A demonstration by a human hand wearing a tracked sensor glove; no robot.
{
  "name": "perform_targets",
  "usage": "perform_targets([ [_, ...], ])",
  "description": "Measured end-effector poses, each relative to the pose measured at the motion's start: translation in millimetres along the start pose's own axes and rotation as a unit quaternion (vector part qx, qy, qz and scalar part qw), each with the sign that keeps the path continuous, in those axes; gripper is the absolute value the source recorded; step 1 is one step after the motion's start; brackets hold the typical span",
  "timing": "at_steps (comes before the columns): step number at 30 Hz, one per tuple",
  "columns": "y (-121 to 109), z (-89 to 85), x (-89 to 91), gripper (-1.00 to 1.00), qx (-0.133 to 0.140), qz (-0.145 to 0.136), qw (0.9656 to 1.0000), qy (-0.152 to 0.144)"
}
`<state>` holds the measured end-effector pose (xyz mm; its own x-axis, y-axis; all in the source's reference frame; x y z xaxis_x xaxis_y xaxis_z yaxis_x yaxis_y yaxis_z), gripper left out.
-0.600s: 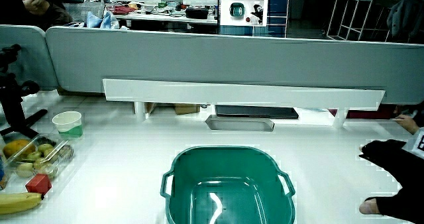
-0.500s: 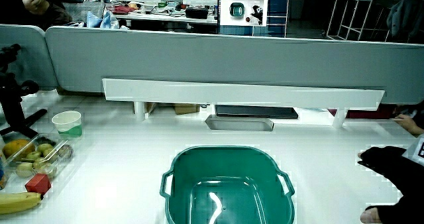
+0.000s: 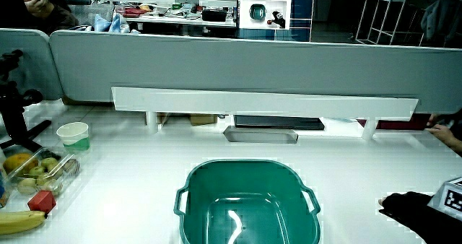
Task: Pick apple from desk
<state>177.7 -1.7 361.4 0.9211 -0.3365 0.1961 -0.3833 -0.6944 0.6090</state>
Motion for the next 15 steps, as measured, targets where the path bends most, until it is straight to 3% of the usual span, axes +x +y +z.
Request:
perform_targets([
  [15,8.3,-33.4,-16.3,0.00,-0.052,0.028,0.9983,0.004],
])
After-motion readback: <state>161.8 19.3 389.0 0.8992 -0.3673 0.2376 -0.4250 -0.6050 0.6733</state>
